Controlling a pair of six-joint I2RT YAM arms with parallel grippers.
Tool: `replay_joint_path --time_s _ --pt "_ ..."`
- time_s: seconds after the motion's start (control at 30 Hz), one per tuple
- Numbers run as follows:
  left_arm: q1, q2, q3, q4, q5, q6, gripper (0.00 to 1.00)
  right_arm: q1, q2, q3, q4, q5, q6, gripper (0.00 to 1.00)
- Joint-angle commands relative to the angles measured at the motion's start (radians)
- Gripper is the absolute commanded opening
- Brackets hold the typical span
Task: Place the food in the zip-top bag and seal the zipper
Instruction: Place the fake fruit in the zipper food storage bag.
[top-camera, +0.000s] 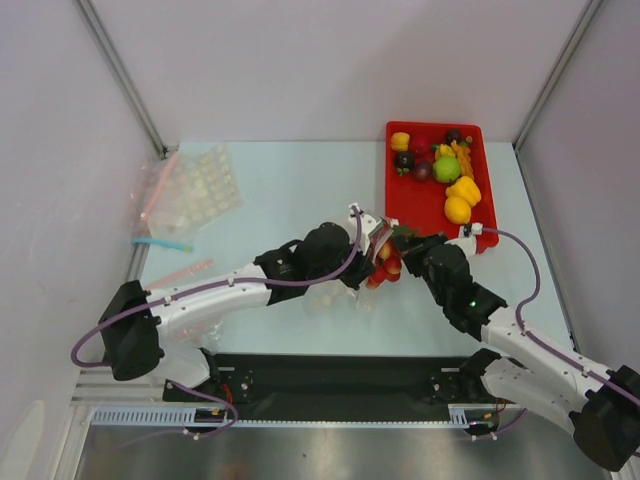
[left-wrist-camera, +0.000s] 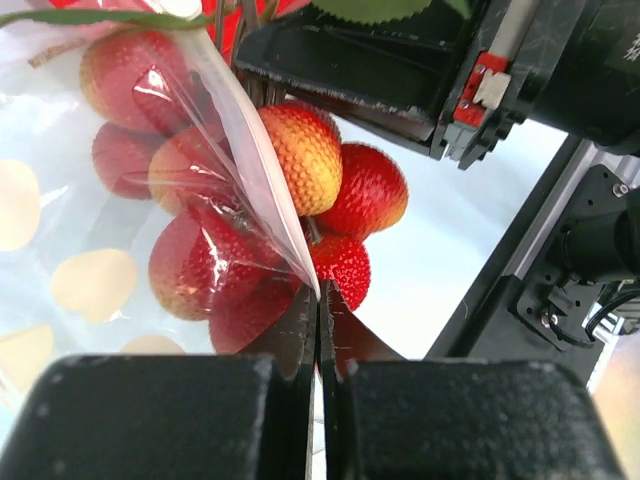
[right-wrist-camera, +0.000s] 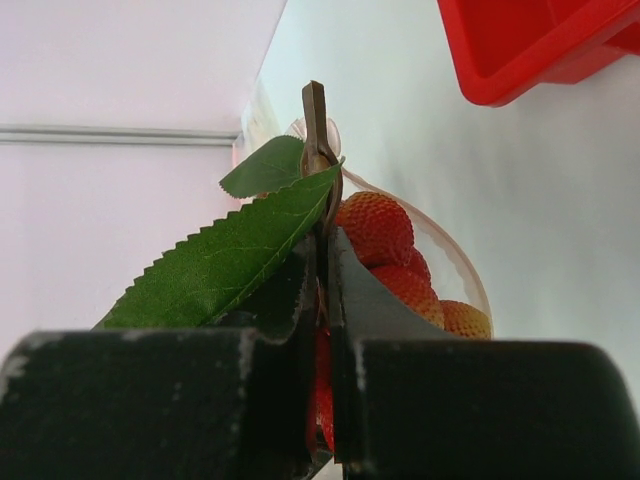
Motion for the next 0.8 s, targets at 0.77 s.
replay_joint_path --time_s 0.77 --pt "0.11 -0.142 -0.138 0.286 0.364 -0.064 0.0 0.052 -0.033 -0.025 0.215 -0.072 -0.049 0.0"
